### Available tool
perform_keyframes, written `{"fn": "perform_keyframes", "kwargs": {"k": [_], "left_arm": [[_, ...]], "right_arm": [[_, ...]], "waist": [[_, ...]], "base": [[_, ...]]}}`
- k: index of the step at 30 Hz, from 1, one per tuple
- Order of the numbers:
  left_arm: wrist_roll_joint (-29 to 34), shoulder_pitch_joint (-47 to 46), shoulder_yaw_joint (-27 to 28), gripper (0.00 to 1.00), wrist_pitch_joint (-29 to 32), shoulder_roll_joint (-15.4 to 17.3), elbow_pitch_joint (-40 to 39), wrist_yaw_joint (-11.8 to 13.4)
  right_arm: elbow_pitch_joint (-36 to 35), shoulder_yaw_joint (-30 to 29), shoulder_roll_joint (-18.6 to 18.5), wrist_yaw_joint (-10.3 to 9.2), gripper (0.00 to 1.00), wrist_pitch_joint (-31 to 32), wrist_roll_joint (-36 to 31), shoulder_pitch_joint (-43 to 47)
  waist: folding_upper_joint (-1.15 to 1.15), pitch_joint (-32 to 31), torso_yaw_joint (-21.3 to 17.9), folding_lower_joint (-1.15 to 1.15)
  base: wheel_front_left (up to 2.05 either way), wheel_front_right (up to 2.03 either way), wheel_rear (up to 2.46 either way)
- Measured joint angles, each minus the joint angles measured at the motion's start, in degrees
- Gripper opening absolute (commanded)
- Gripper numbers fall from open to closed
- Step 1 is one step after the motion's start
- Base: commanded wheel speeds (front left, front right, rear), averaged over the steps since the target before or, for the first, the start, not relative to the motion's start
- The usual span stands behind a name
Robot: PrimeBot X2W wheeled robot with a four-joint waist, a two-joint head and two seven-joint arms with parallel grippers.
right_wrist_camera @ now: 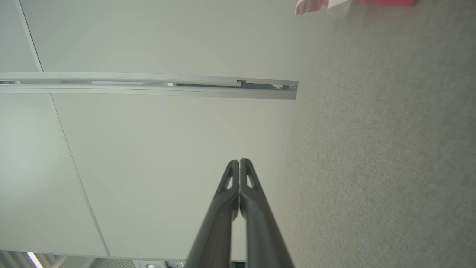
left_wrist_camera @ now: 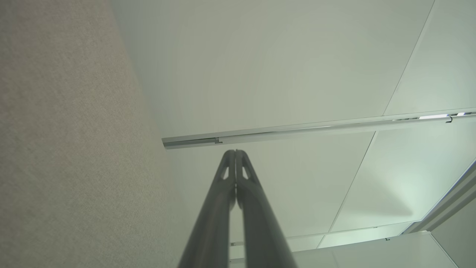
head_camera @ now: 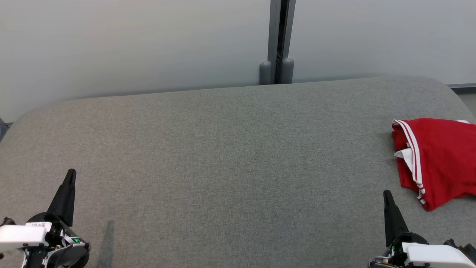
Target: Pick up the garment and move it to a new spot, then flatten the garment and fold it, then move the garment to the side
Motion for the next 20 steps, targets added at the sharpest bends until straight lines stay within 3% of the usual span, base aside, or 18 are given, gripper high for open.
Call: {"fn": "perform_keyframes", "kwargs": {"k": [20], "left_arm": [[0.0, 0.0, 0.1, 0.0, 0.1, 0.0, 0.0, 0.0]], "right_arm": [[0.0, 0.0, 0.0, 0.0, 0.0, 0.0, 0.0, 0.0]], "waist": [[0.0, 0.0, 0.0, 0.0]], "base": [[0.0, 0.0, 0.0]]}}
